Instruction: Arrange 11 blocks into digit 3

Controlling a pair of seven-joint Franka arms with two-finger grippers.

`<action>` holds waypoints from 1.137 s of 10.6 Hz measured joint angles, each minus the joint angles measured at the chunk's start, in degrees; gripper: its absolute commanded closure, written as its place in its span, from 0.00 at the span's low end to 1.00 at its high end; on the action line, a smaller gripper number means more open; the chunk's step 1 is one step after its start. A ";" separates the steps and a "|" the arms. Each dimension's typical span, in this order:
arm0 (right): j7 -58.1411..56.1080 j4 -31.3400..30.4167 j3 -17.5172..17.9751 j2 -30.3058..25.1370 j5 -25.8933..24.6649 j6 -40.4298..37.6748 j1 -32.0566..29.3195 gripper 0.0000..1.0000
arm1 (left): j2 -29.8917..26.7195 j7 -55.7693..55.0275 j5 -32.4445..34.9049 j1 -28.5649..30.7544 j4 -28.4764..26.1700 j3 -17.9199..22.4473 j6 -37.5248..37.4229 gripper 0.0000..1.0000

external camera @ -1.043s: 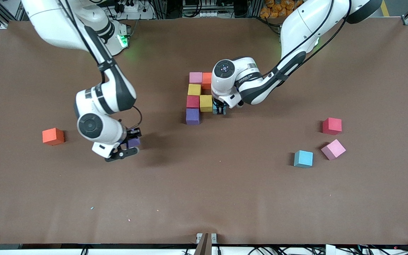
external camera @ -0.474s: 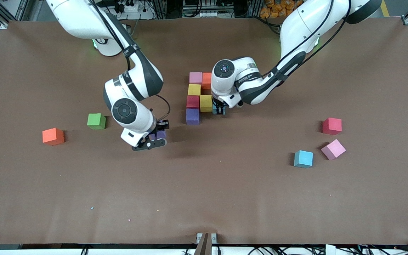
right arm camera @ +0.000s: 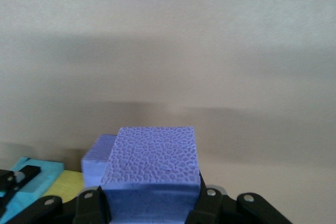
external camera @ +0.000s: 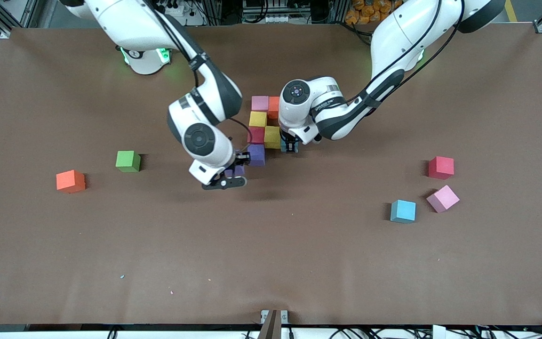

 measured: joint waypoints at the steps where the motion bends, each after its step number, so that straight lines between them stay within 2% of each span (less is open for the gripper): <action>1: 2.45 1.21 -0.03 1.03 -0.86 0.01 1.01 0.86 | 0.00 0.00 0.00 -0.02 0.12 0.06 -0.01 0.00; 8: 7.74 10.00 -0.98 8.06 -1.61 0.12 1.04 0.88 | -1.81 0.30 0.00 0.09 0.80 -0.61 -1.89 0.00; 11: 7.74 11.59 -0.98 10.55 -1.61 0.56 1.08 0.88 | -5.20 0.29 0.00 1.11 0.92 -3.40 -3.98 0.00; 12: 7.51 11.90 -0.96 11.10 -1.61 0.69 1.10 0.88 | -6.16 0.48 0.00 2.70 0.91 -5.49 -5.23 0.00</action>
